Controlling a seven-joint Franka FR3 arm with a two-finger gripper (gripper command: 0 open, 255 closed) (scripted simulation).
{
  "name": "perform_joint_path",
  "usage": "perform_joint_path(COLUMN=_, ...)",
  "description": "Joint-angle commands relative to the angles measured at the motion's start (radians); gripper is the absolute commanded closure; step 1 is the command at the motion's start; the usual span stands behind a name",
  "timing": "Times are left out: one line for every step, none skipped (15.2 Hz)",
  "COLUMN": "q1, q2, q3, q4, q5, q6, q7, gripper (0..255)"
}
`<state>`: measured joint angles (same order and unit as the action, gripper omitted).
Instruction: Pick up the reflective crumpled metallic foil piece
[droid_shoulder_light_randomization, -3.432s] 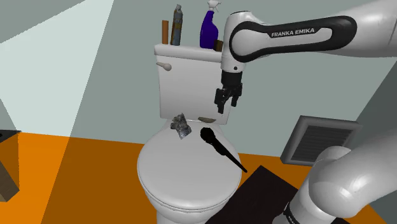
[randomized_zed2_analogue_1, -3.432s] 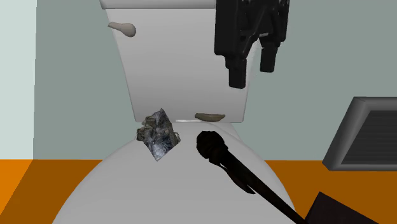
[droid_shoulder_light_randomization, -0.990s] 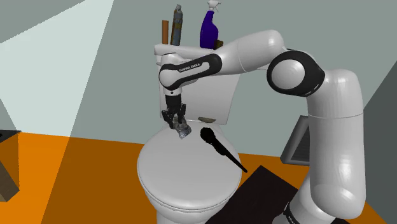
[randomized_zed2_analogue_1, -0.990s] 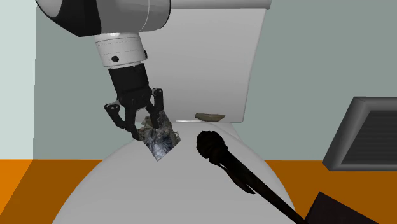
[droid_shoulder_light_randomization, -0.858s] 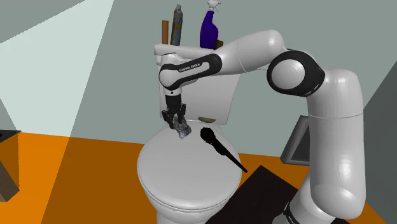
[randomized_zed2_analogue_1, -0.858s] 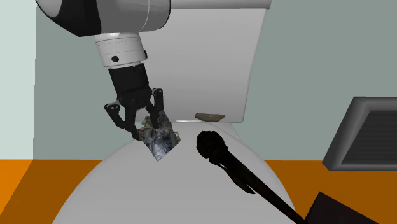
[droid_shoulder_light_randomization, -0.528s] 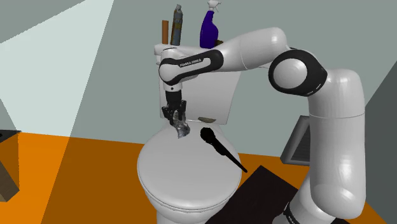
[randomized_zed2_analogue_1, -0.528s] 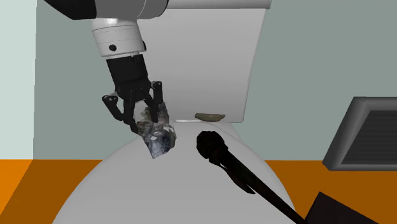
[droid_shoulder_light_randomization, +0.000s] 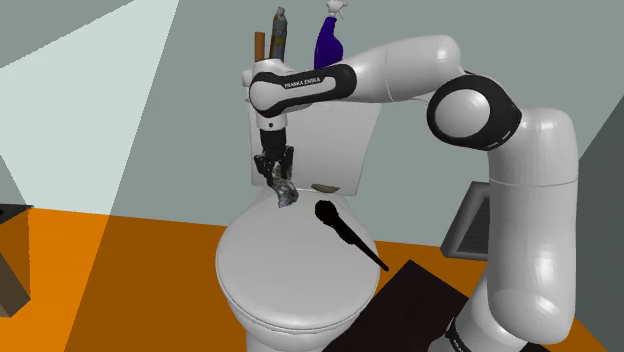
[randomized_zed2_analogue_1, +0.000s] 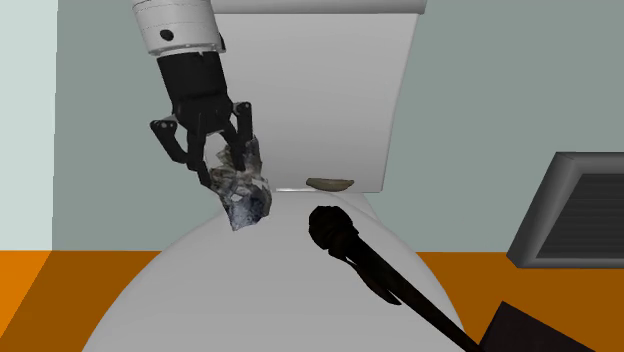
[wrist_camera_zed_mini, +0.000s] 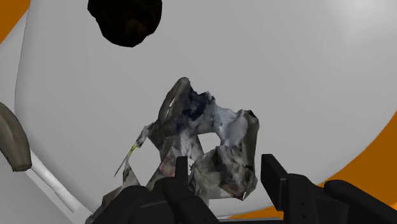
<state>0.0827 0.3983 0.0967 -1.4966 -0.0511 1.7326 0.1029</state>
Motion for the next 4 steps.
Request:
perform_joint_path(q1=-0.001, q2=-0.005, q3=0.000, q4=0.023, q5=0.001, q6=-0.028, q7=-0.002, gripper=255)
perform_joint_path(q1=-0.001, q2=-0.007, q3=0.000, q4=0.034, q5=0.001, q6=-0.040, q7=-0.002, gripper=255)
perform_joint_path(q1=-0.001, q2=-0.007, q3=0.000, q4=0.035, q5=0.001, q6=-0.042, q7=-0.003, gripper=255)
perform_joint_path(q1=-0.001, q2=-0.007, q3=0.000, q4=0.036, q5=0.001, q6=-0.042, q7=-0.003, gripper=255)
